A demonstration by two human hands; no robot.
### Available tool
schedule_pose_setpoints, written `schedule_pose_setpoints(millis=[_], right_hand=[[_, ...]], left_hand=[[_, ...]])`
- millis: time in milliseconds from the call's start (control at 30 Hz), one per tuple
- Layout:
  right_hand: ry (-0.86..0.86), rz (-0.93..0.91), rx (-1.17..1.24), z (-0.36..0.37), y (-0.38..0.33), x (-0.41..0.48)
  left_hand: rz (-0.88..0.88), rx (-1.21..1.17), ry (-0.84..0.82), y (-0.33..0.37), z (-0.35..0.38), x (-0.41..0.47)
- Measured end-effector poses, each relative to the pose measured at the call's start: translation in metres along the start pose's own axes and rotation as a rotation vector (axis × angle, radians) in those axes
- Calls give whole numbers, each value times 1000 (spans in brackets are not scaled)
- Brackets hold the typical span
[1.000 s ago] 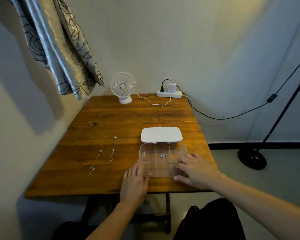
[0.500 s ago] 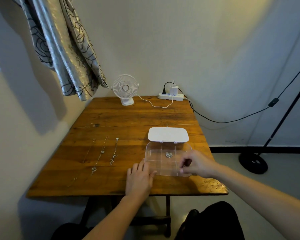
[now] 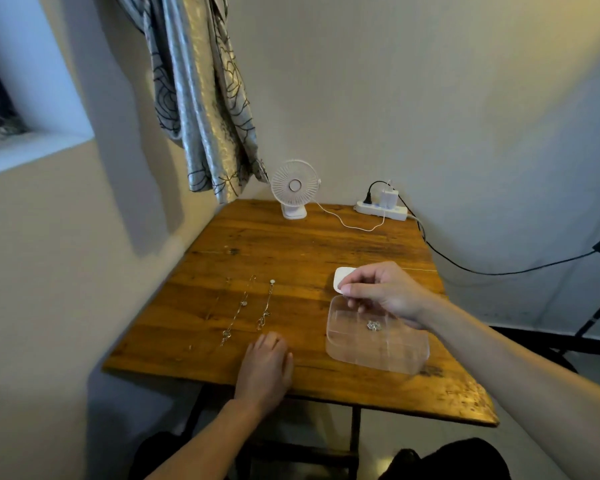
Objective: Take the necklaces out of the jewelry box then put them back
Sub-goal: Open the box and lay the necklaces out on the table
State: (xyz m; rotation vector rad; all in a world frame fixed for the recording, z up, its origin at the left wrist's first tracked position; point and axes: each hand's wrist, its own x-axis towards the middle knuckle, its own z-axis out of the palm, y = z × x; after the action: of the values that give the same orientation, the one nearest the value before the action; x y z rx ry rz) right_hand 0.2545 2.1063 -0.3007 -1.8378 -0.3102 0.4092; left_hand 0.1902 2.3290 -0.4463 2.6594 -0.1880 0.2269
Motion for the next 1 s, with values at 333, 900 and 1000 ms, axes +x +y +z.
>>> schedule_pose_setpoints(millis=[333, 900, 1000], right_hand=[[-60, -132, -810, 115, 62, 75], [-220, -67, -950, 110, 71, 80], [-171, -83, -783, 102, 64, 77]], left_hand=[[-22, 111, 86, -59, 0, -42], [-30, 45, 181, -65, 11, -45], [-27, 66, 169, -65, 11, -44]])
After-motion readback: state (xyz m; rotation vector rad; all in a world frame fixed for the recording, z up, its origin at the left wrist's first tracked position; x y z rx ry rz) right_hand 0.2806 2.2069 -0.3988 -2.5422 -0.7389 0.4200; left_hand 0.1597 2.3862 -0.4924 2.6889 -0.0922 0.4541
